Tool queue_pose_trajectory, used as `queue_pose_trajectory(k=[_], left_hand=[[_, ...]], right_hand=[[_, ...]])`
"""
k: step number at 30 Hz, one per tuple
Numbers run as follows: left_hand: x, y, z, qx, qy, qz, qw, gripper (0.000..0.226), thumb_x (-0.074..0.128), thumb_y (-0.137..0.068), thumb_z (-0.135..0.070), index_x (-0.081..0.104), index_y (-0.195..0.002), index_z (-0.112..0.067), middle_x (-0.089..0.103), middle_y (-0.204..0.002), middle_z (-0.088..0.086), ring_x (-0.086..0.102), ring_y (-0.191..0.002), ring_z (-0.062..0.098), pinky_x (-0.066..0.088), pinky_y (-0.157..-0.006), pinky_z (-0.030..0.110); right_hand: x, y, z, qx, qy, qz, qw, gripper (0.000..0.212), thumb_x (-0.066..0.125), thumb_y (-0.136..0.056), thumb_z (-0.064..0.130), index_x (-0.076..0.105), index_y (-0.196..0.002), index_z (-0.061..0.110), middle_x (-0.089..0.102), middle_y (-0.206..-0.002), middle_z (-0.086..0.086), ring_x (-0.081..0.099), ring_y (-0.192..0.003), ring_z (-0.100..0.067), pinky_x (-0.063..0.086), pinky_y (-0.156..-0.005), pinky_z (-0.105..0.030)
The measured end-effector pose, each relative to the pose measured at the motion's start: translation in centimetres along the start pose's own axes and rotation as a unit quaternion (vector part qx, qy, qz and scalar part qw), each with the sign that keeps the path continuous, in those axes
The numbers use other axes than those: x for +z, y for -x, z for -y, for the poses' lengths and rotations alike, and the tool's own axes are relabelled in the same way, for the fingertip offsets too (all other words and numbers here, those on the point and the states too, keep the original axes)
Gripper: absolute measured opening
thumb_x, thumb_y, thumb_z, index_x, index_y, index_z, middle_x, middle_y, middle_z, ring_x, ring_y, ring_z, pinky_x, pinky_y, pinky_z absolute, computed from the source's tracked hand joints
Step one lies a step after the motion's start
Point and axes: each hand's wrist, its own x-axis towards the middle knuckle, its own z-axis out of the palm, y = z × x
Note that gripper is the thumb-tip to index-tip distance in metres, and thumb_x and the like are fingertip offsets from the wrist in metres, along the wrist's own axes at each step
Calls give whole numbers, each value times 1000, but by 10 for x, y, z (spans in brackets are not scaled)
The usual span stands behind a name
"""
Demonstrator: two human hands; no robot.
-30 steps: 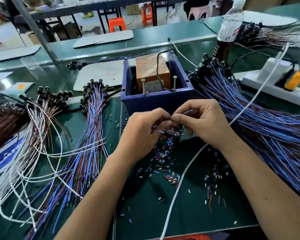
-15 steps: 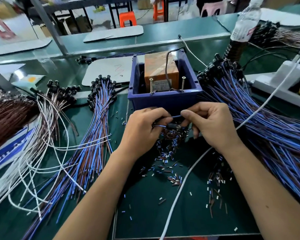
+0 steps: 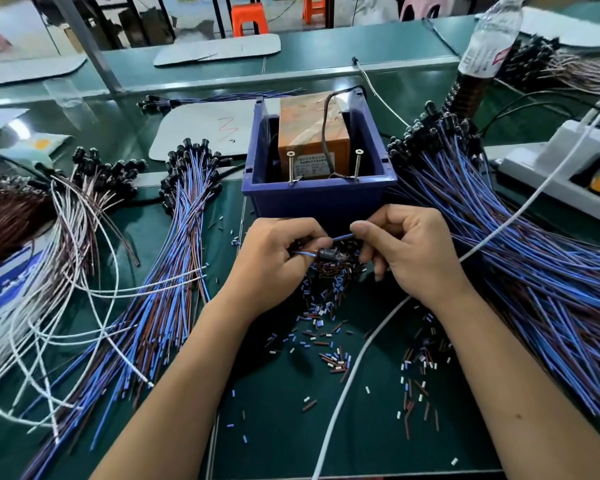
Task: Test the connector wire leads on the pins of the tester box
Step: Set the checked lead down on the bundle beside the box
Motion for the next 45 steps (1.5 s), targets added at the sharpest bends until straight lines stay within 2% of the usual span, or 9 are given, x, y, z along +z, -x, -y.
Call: queue_pose_trajectory(k=[12, 16, 19, 23, 29, 33, 36, 40, 45], left_hand=[[-1, -2, -4, 3, -10, 20, 1000, 19, 69, -95, -15, 68, -76, -14, 52, -56, -3, 46, -54, 13, 31, -53, 25], [-3, 0, 1, -2, -29, 14, 999, 16, 64, -91, -19, 68, -76, -15, 52, -55, -6, 46, -54, 13, 33, -52, 27], [-7, 2, 6, -31, 2, -22, 999, 17, 64, -88, -15, 64, -72, -21, 46, -53, -14, 39, -52, 7, 31, -52, 24], [-5, 3, 5, -49, 23, -25, 998, 16, 62, -86, -13, 67, -73, -20, 48, -55, -12, 40, -54, 7, 32, -52, 26], [-1, 5, 6, -55, 54, -17, 997, 22, 63, -94, -13, 63, -73, -19, 51, -59, 0, 44, -56, 22, 36, -51, 37], [5, 5, -3, -52, 130, -44, 989, 20, 59, -95, -11, 65, -76, -13, 56, -61, -2, 47, -56, 13, 35, -52, 29], [12, 6, -15, -57, 154, -54, 985, 18, 62, -95, -7, 66, -78, -10, 61, -65, 4, 56, -61, 23, 43, -55, 35], [13, 4, -18, -32, 121, -125, 984, 15, 67, -94, -1, 71, -81, -7, 66, -74, -1, 62, -70, 14, 49, -63, 33], [17, 3, -21, -9, 81, -197, 977, 13, 68, -93, 4, 75, -86, -5, 62, -86, 5, 61, -81, 20, 50, -69, 34]], right_hand=[[5, 0, 3, -8, 24, -14, 1000, 20, 71, -99, 29, 69, -81, 20, 65, -62, 0, 51, -43, -12, 43, -41, -25], [1, -1, 4, -4, -1, -74, 997, 21, 65, -99, 38, 64, -81, 25, 60, -64, 7, 50, -42, -12, 41, -38, -25], [-5, -2, 3, 2, 3, -101, 995, 19, 68, -97, 39, 67, -84, 25, 62, -64, 0, 49, -44, -14, 41, -39, -25], [-1, -1, 4, 12, 18, -84, 996, 14, 69, -97, 37, 74, -87, 29, 67, -70, 5, 53, -52, -6, 41, -48, -17], [6, 2, 10, 35, -73, -34, 996, 22, 72, -95, 37, 77, -91, 16, 66, -67, -5, 46, -42, -12, 34, -38, -20], [14, 5, 14, 47, -135, -9, 990, 25, 78, -87, 39, 79, -94, 15, 70, -73, -6, 49, -44, -11, 36, -36, -21], [24, 9, 18, 30, -164, -11, 986, 15, 77, -85, 29, 82, -90, 16, 69, -69, -5, 48, -42, -11, 35, -36, -19], [27, 8, 22, 20, -191, -44, 980, 11, 77, -85, 27, 83, -87, 18, 68, -62, -1, 47, -40, -9, 34, -36, -16], [28, 9, 25, 0, -184, -57, 981, 11, 74, -89, 26, 81, -84, 20, 68, -65, 1, 48, -41, -11, 36, -37, -19]])
